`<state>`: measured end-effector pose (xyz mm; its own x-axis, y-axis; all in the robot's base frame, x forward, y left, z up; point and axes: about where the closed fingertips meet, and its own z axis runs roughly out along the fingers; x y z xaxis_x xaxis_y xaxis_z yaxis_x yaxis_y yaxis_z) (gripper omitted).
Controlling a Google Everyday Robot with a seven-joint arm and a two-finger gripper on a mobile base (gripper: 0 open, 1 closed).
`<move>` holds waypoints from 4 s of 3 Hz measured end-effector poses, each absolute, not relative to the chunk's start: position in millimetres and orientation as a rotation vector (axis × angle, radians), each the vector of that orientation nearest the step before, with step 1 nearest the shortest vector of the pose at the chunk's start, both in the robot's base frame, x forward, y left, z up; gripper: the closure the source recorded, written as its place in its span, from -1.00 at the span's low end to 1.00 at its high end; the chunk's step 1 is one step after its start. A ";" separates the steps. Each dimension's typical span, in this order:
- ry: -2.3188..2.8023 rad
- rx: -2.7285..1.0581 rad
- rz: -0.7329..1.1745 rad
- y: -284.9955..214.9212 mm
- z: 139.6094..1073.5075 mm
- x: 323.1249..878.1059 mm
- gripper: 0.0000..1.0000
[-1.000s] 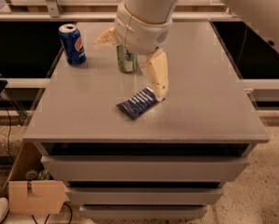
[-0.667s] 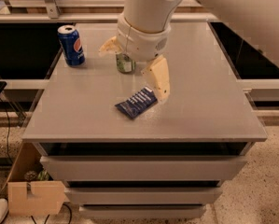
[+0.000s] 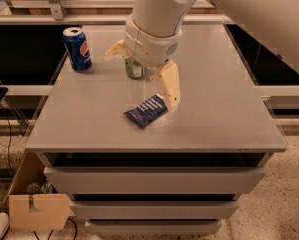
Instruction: Pick rxbar blueberry
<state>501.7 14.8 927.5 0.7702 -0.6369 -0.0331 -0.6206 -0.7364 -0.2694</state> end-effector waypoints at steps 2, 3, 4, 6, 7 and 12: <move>1.038 -2.745 -0.013 13.8 883.0 513.2 -1.00; 1.069 -2.785 0.017 11.4 859.6 518.8 -1.00; 1.104 -2.819 0.038 8.0 838.6 525.3 -1.00; 1.141 -2.858 0.096 2.2 807.4 533.1 -0.66; 1.141 -2.858 0.096 2.2 814.4 533.2 -0.20; 1.152 -2.849 -0.069 -29.2 858.5 563.2 1.00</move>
Offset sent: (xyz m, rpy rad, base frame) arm 0.0172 -0.0047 -0.0749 -0.0888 0.1291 -0.0396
